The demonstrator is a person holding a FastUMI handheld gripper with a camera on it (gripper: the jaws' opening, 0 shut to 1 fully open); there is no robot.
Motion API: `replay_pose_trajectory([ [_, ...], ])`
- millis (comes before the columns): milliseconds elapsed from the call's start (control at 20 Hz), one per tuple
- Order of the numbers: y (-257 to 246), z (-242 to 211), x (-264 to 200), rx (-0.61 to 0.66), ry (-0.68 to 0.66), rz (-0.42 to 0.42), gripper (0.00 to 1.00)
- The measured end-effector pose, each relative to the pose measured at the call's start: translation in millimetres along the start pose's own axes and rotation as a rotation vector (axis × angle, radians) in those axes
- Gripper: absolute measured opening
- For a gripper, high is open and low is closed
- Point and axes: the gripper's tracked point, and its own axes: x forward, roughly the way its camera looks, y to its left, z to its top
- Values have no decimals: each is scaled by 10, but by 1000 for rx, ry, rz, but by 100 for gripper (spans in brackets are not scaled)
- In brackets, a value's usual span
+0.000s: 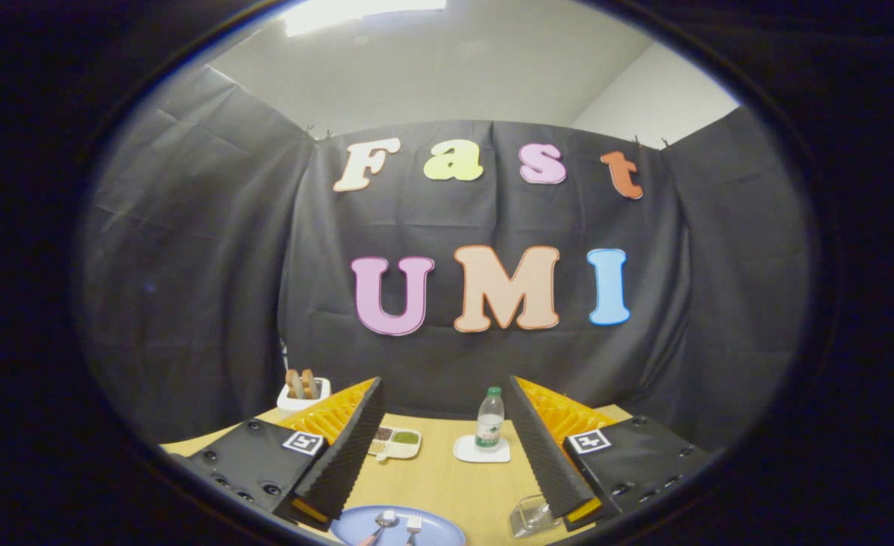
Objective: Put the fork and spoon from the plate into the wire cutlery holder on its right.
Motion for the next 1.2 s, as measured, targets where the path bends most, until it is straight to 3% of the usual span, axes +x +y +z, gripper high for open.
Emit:
replay_pose_trajectory([
  [500, 258, -946, -76, -44, 256, 87, 100],
  [1200, 325, -2355, -493, -21, 644, 123, 100],
])
